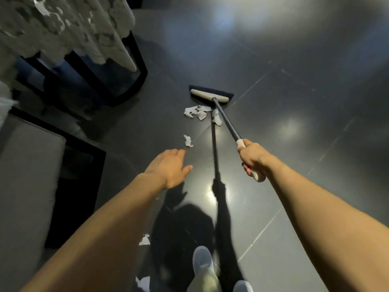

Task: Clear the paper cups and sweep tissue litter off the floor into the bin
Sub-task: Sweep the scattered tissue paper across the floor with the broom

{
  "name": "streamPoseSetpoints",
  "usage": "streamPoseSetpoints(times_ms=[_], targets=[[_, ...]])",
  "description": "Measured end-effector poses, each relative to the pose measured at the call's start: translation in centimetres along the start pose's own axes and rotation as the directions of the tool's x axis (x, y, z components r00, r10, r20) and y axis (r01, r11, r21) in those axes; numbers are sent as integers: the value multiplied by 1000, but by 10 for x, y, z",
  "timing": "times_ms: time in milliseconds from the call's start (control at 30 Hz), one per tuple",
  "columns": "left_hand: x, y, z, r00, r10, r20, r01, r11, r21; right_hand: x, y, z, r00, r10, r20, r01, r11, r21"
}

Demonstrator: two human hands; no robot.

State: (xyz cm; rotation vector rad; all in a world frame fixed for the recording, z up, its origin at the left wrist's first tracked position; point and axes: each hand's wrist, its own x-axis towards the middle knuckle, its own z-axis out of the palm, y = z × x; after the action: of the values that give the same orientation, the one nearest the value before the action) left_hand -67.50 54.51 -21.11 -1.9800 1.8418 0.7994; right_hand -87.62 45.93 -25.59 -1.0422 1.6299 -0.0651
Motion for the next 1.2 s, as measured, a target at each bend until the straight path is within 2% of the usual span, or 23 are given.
streamPoseSetpoints(times_ms=[233, 333, 500, 767, 900, 1067, 1200], targets=[[-33, -10, 23, 997, -76, 5, 76, 997, -24, -31, 61, 35, 995, 98, -17, -98, 993, -57], [-61, 2, 39, 997, -79, -15, 78, 996, -42, -59, 94, 39, 997, 75, -7, -76, 988, -132], [-120, 29, 79, 994, -99, -34, 97, 993, -61, -111, 153, 45, 997, 75, 15, -72, 985, -159], [-217, 60, 126, 991, -122, -57, 119, 991, -62, -230, 252, 82, 996, 43, 83, -20, 966, -258], [-256, 61, 141, 990, -112, -79, 106, 991, -84, -280, 270, 86, 998, -21, 62, 27, 995, -97], [-288, 47, 158, 990, -99, -96, 91, 992, -83, -280, 254, 84, 996, -92, -13, 91, 995, -44], [-307, 26, 175, 991, -73, -108, 63, 994, -86, -271, 232, 85, 999, -41, -13, 41, 998, 56]])
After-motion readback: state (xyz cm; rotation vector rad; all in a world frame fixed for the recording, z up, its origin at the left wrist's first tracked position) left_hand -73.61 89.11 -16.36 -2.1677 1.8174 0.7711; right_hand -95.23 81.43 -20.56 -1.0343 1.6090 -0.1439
